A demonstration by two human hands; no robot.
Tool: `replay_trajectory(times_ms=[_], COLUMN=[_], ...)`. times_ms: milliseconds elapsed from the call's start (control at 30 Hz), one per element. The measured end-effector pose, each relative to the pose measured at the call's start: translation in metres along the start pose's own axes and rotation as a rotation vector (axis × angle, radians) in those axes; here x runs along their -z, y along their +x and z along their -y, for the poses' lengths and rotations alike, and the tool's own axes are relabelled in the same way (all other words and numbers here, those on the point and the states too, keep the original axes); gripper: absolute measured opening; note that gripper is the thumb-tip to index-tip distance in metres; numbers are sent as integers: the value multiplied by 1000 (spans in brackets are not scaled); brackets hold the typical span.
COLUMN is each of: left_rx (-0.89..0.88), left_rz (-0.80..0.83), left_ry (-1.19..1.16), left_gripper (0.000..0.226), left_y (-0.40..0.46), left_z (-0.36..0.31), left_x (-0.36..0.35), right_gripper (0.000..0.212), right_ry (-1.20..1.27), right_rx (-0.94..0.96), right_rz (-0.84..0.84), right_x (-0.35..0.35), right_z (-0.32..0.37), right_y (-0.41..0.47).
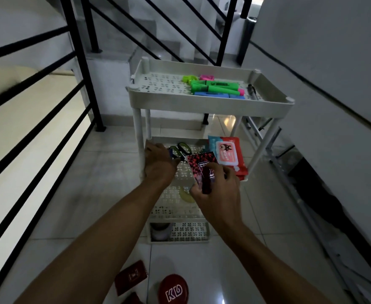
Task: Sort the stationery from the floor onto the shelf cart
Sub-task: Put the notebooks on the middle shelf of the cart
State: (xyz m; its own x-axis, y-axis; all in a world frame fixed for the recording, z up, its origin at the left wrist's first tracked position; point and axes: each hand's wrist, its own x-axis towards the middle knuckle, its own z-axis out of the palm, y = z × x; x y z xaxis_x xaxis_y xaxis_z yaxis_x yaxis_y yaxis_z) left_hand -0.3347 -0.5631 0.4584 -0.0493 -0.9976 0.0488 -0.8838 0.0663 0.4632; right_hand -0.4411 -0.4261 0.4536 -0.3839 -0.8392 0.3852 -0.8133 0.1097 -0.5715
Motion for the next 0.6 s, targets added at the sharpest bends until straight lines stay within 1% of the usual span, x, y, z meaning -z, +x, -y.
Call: replay_trajectory(times_ms=[67,133,200,233,300,400,467,533,600], left_rx=[-29,-150,-282,-304,-316,-316,-367,-418,-449], left_rz=[-29,-47,27,98,237,312,316,296,200], left_ry=[-15,9,45,75,214,318,257,89,-78], left_gripper=[79,56,35,33,35,30,29,25,18], left_y=[-4,-8,-11,-12,-16,-23,-29,-34,-39], left_z=[2,8,20,25,29,28,29,37,52], left_x=[1,3,5,6,7,9,13,22,33], right_gripper=[67,61,56,55,56,56,53,54,54], right_ry=[92,168,217,237,258,242,230,220,207], right_rx=[-55,-95,-121,-135,-156,-159,-162,-180,-214], right_rz=[31,28,-4,-15,-8,38,51,72,134], right_x=[-3,-6,-9,-11,-15,-22,-25,-31,-42], right_z=[7,16,25,29,35,38,38,39,40], right_y=[6,15,24,27,31,31,33,38,47])
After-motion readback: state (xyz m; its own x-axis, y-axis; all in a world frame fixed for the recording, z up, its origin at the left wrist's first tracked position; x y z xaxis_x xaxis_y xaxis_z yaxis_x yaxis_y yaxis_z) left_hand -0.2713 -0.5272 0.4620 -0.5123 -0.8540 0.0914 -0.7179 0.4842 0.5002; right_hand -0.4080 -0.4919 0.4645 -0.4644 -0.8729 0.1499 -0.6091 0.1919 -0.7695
